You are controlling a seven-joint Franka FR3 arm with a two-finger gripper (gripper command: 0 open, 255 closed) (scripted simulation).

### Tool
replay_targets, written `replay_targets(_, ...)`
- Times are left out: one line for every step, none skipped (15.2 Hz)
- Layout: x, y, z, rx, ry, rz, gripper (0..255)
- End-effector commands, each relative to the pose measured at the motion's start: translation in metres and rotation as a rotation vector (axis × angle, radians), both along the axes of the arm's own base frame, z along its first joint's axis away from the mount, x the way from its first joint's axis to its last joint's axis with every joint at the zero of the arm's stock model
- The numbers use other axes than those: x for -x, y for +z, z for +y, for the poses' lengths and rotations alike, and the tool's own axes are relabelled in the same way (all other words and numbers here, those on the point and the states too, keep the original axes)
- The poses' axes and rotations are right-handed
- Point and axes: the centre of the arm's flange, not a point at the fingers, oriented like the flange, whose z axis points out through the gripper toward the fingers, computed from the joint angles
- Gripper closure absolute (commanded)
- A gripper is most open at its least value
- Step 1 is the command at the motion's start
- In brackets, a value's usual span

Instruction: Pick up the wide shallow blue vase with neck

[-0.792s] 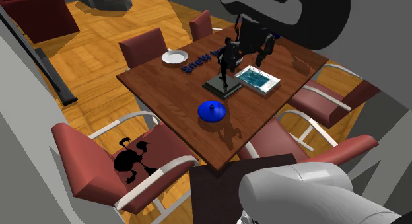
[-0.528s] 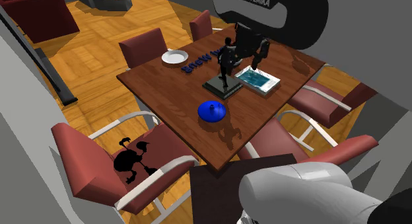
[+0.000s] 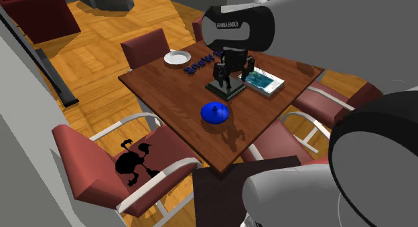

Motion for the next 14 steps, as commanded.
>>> replay_targets(-0.012,-0.021,0.008,0.003,-0.004,0.003,0)
replay_targets(-0.02,-0.031,0.011,0.005,-0.006,0.005,0)
replay_targets(-0.027,-0.042,0.013,0.007,-0.009,0.008,0)
replay_targets(-0.034,-0.053,0.016,0.009,-0.011,0.01,0)
replay_targets(-0.042,-0.064,0.019,0.011,-0.013,0.012,0)
replay_targets(-0.049,-0.075,0.022,0.013,-0.015,0.014,0)
replay_targets(-0.056,-0.086,0.024,0.015,-0.017,0.017,0)
replay_targets(-0.063,-0.097,0.027,0.017,-0.019,0.019,0)
replay_targets(-0.07,-0.108,0.03,0.019,-0.021,0.021,0)
replay_targets(-0.078,-0.119,0.032,0.021,-0.024,0.024,0)
replay_targets(-0.085,-0.131,0.035,0.023,-0.026,0.026,0)
replay_targets(-0.092,-0.142,0.037,0.025,-0.028,0.028,0)
replay_targets(-0.099,-0.153,0.04,0.027,-0.03,0.03,0)
replay_targets(-0.106,-0.164,0.042,0.029,-0.032,0.033,0)
